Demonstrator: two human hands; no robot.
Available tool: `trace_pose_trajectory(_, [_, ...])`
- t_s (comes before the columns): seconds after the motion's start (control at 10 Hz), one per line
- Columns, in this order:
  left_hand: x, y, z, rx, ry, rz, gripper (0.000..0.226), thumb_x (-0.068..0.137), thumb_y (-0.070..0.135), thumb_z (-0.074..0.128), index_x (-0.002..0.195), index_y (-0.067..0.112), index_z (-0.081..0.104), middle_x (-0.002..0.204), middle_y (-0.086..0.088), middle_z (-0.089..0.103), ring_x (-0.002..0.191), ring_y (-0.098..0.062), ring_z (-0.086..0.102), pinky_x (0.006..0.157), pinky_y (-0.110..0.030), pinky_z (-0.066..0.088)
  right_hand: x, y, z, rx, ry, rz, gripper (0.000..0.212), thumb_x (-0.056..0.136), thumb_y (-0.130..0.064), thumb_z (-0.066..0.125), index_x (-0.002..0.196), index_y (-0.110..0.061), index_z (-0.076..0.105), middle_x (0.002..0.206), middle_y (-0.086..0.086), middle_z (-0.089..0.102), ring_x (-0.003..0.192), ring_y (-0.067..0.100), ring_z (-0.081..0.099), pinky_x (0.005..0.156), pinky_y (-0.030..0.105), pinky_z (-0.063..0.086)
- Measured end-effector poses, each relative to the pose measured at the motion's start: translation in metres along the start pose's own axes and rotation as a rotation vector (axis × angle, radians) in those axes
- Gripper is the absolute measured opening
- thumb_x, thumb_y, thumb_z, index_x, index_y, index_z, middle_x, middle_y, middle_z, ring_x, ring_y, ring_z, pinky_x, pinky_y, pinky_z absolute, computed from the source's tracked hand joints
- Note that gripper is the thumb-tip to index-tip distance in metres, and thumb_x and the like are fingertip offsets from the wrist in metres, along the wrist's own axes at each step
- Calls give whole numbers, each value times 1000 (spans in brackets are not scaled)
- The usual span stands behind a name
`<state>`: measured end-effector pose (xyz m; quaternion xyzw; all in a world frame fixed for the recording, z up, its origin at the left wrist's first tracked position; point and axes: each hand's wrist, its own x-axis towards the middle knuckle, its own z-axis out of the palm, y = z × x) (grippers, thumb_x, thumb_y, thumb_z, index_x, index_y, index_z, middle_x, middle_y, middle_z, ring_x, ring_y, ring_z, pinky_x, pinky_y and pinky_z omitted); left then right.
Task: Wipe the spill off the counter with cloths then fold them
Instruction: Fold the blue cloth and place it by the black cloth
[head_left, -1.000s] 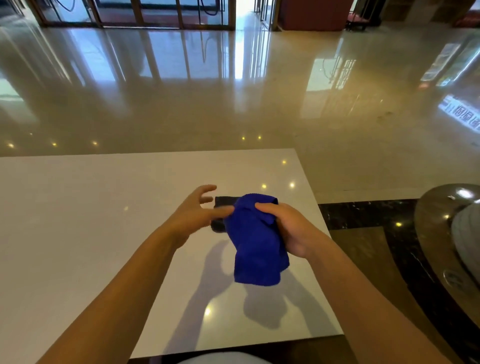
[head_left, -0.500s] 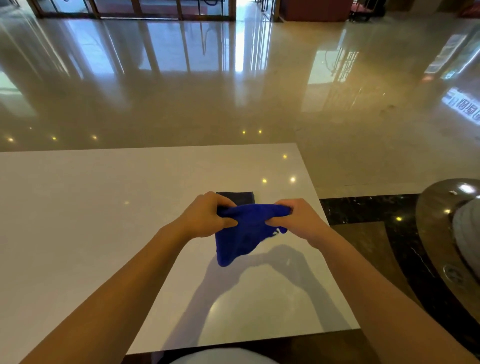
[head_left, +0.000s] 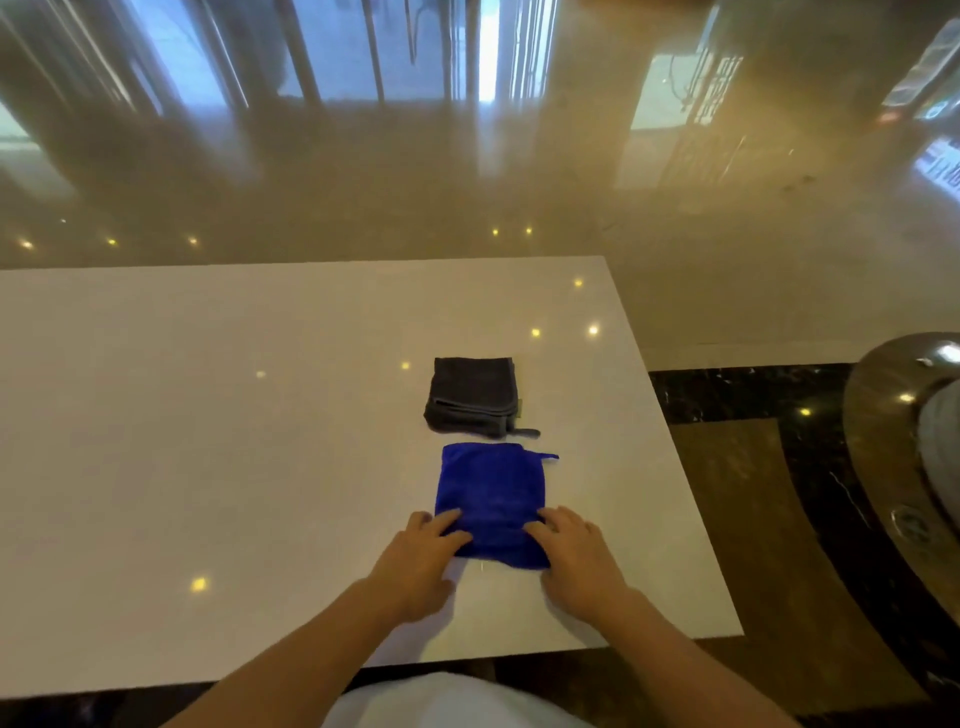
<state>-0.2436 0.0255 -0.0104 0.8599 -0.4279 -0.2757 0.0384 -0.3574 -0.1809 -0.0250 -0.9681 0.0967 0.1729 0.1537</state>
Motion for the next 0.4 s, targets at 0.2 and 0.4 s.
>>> trace_pose_trajectory(0.2, [3, 4, 5, 63, 24, -16, 52, 93, 24, 57, 143, 25, 42, 163, -6, 27, 137, -34, 37, 110, -41, 41, 17, -28, 18, 49, 132, 115, 64, 92, -41, 49, 152, -25, 34, 165, 11, 24, 151, 32, 19, 121, 49, 22])
trace_pose_trajectory(0.4, [12, -16, -33, -165, -58, 5, 60, 90, 28, 62, 147, 30, 41, 160, -1, 37, 140, -25, 38, 115, -39, 33, 42, -27, 4, -146, -335, 113, 88, 94, -62, 42, 158, -29, -8, 168, 9, -16, 153, 40, -11, 118, 66, -1])
